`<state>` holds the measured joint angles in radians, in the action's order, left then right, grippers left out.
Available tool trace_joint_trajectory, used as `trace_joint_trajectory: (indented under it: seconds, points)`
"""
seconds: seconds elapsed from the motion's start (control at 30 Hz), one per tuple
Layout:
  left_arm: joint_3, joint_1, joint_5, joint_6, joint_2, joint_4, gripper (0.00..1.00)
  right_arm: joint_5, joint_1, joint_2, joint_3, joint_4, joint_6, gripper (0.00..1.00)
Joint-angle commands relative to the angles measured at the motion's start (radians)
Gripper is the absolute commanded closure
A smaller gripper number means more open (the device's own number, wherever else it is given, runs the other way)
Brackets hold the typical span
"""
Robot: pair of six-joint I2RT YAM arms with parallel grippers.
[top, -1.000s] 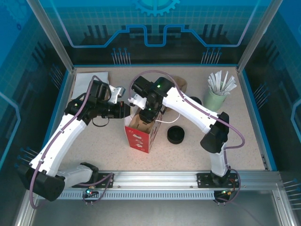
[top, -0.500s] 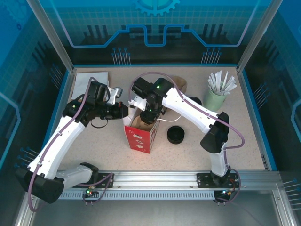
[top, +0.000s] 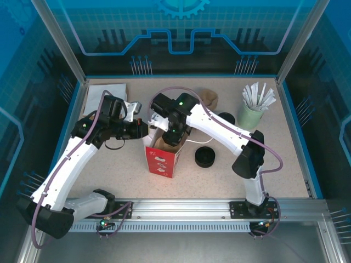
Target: Pack the takeout coffee
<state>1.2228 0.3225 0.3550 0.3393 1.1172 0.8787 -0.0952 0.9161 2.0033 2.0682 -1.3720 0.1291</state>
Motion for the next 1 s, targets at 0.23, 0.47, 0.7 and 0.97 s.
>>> trace_joint_trajectory:
  seconds: [0.23, 0.47, 0.7, 0.97]
  points:
    - [0.028, -0.005, -0.050, 0.007, -0.036, 0.025, 0.91, 0.009, 0.009, 0.024, -0.023, 0.012, 0.015, 0.69]
    - [0.034, -0.005, -0.061, 0.003, -0.051, 0.034, 0.91, -0.030, 0.008, 0.069, 0.000, -0.046, 0.036, 0.69]
    - [0.043, -0.005, -0.056, 0.001, -0.045, 0.037, 0.90, -0.028, 0.009, 0.087, -0.015, -0.048, 0.043, 0.68]
    - [0.046, -0.005, -0.057, 0.004, -0.051, 0.040, 0.89, -0.041, 0.010, 0.123, -0.027, -0.033, 0.050, 0.68]
